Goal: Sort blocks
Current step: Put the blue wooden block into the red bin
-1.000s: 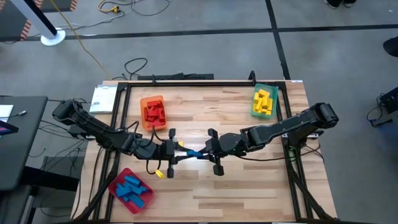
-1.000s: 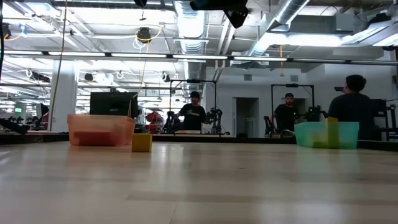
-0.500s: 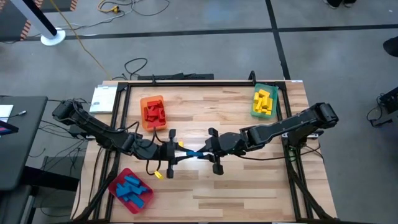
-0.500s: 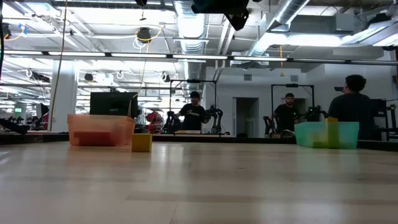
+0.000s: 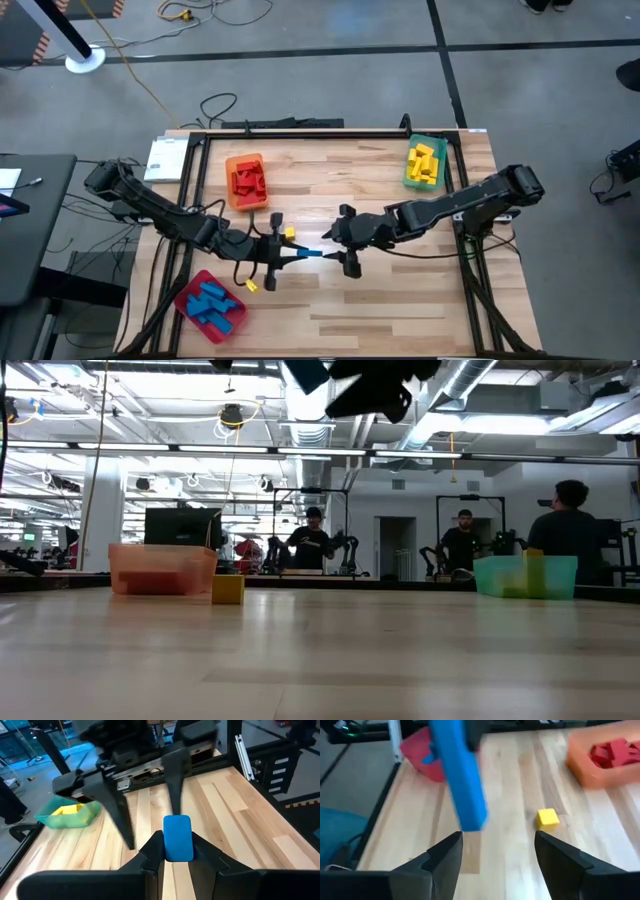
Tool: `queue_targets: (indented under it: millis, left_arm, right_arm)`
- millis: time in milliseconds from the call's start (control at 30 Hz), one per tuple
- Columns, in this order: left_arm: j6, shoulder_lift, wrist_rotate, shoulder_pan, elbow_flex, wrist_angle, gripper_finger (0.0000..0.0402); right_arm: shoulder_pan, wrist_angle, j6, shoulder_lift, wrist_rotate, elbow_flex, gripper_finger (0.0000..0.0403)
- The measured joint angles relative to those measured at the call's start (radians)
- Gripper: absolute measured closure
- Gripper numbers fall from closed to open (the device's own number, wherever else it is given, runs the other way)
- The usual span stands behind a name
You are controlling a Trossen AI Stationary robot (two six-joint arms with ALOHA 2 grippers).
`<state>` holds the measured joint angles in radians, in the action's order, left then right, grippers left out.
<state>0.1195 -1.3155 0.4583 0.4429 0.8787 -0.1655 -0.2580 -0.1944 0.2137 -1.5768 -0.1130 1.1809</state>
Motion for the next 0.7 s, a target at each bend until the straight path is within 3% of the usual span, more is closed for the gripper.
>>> queue_targets:
  millis: [367, 700]
  left_arm:
    - [0.007, 0.124, 0.060, 0.030, 0.000, 0.147, 0.0348]
    - [-0.178, 0.319, -0.020, 0.108, 0.000, 0.521, 0.0348]
  right_arm:
    - [0.005, -0.113, 0.021, 0.000, -0.070, 0.000, 0.0143]
    - [0.005, -0.176, 0.051, 0.000, -0.076, 0.000, 0.0143]
